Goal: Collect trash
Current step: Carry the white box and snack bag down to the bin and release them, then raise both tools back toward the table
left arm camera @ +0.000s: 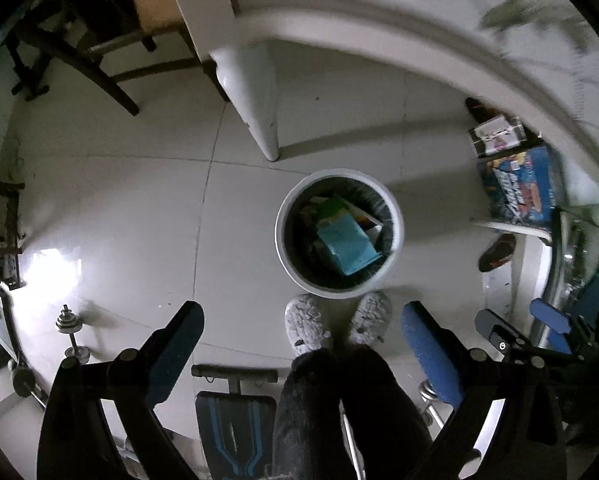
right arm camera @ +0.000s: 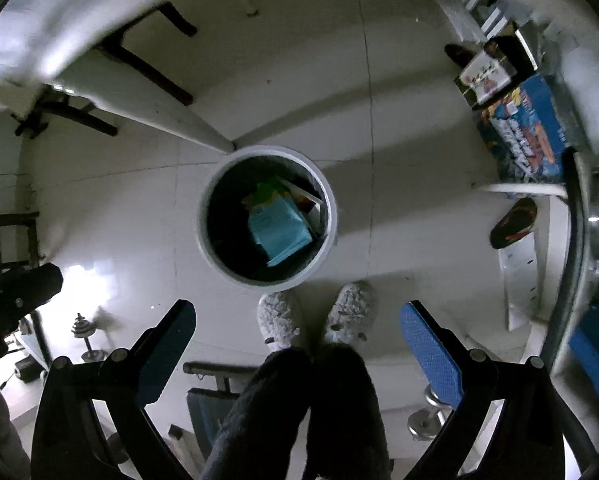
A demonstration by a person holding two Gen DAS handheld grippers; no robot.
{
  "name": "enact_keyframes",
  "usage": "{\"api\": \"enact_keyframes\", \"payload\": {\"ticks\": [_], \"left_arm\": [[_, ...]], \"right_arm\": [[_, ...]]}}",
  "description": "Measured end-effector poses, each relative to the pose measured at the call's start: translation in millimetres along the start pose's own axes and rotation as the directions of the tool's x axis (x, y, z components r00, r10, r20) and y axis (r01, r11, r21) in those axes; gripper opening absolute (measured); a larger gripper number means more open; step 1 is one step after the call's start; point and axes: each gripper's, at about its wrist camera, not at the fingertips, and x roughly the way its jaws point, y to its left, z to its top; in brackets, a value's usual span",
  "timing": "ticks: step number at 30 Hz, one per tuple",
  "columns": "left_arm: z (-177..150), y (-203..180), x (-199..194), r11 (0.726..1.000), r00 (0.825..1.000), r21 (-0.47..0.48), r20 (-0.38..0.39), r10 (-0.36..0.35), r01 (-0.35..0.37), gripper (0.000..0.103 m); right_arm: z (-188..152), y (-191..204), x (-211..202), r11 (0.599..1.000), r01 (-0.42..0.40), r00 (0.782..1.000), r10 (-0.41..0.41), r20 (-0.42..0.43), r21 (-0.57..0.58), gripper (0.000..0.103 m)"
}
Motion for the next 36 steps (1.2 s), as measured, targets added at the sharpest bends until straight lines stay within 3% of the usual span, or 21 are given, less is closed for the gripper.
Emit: {"api": "enact_keyframes", "payload": {"ticks": [15,22,28,33,36], "left_arm": [[-21.5,-8.5,-174.0,0.998,0.991,0.069,0.135,-0.018,0.008,0.101],[9.8,-31.3,-213.6,0.998,0.980,0.060,0.200,0.002,-0.014,0.101],[76.5,-101.9,-223.8,0.987,0.964,0.140,0.263,0.036,-0.075,0.101],[148.9,-200.7,-218.5,0.960,0.952,0.244,0.301,0.057,-0.135,0.101],[198.5,-272.5,-206.4,0.946,0.961,0.304,0.275,0.024,-0.110,0.101]], "right_arm": [[-38.4,25.9,-206.3,0.998,-0.061,0.994,0.061,0.088,-0.005,0.103],[-23.0,17.0,-278.4,0.989,-0.131,0.978,0.119,0.170,0.062,0.103],[29.4,-38.4,-316.3,0.970,-0.173,0.961,0.128,0.246,0.169,0.103],[93.0,-132.8,-334.2,0.948,-0.153,0.964,0.081,0.253,0.280,0.103],[138.1,-203.4,-340.1,0.930,-0.137,0.967,0.051,0.251,0.340,0.103]]}}
